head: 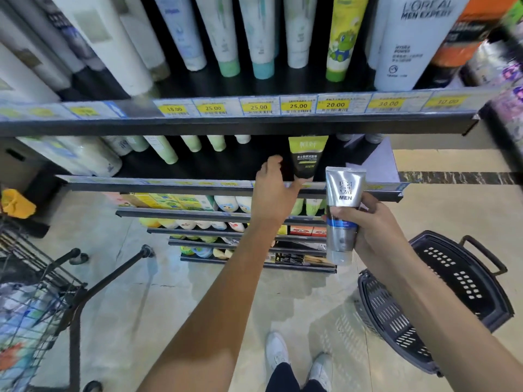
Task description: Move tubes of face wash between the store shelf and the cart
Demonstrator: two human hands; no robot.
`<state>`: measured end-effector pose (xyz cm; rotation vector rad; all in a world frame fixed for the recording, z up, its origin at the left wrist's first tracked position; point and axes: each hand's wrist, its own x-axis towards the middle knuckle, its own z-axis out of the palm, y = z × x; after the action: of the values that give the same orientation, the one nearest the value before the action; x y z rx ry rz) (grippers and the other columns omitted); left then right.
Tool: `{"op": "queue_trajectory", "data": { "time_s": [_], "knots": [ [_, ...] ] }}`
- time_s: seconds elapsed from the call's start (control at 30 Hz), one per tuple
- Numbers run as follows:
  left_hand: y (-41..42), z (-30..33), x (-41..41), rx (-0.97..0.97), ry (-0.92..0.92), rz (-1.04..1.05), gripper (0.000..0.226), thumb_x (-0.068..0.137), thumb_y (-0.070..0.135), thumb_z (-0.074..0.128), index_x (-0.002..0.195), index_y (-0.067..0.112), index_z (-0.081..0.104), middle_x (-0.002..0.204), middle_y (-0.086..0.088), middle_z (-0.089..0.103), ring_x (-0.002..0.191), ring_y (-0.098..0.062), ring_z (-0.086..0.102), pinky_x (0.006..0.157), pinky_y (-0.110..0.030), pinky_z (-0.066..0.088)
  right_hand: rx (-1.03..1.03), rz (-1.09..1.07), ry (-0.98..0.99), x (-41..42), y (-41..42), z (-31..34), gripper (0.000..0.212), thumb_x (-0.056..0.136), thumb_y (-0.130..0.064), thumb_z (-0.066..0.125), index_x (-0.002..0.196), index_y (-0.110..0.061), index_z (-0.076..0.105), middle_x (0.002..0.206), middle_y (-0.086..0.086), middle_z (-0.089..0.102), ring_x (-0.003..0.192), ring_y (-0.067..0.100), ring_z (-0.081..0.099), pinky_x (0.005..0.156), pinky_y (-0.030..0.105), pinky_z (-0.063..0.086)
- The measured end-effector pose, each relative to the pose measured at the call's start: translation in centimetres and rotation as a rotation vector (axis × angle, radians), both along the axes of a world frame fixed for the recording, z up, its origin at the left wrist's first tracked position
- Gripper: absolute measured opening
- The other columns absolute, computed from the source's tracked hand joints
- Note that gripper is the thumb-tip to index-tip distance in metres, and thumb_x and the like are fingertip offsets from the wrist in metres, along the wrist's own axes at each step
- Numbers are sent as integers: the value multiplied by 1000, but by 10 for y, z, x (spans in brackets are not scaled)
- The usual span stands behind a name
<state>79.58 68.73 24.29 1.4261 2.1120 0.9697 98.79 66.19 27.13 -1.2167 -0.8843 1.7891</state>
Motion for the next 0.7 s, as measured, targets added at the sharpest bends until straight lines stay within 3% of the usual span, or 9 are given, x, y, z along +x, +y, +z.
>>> {"op": "queue_trajectory", "data": {
  "time_s": [0.1,0.2,0.47,0.53,0.63,0.7],
  "knots": [
    [-32,23,-10,-23,113,0,58,98,41,67,146,14,48,139,-6,55,130,-24,51,99,-42,51,26,36,-41,-5,-10,24,36,87,1,73,112,-26,67,105,2,78,91,22,77,79,40,58],
    [-66,51,-20,-30,190,1,56,102,43,58,149,15,46,142,-5,54,132,-25,50,103,-42,49,60,80,-69,-10,-22,51,37,86,-1,75,117,-20,68,107,7,77,91,27,77,80,46,59],
    [-131,108,-42,14,315,65,54,105,48,51,147,14,51,142,-5,57,134,-24,47,111,-42,43,79,130,-23,-34,-41,98,38,87,3,73,118,-15,64,104,7,76,80,19,75,74,40,56],
    [-147,116,-49,12,322,83,54,104,48,51,147,14,51,142,-5,57,134,-25,48,112,-43,42,73,150,-12,-40,-47,104,42,87,3,74,124,-13,63,108,8,75,87,24,73,77,43,58],
    [-168,119,-61,-5,311,113,53,104,47,53,146,14,53,140,-6,59,132,-27,50,109,-43,43,68,162,-6,-51,-55,109,45,86,0,76,125,-18,64,115,8,75,97,29,72,70,36,56],
    [-180,118,-71,-4,306,130,52,104,46,54,145,15,53,139,-6,60,132,-26,51,109,-42,43,58,161,6,-59,-61,108,44,85,1,77,121,-21,65,116,8,75,101,32,72,75,40,57]
  ]
}}
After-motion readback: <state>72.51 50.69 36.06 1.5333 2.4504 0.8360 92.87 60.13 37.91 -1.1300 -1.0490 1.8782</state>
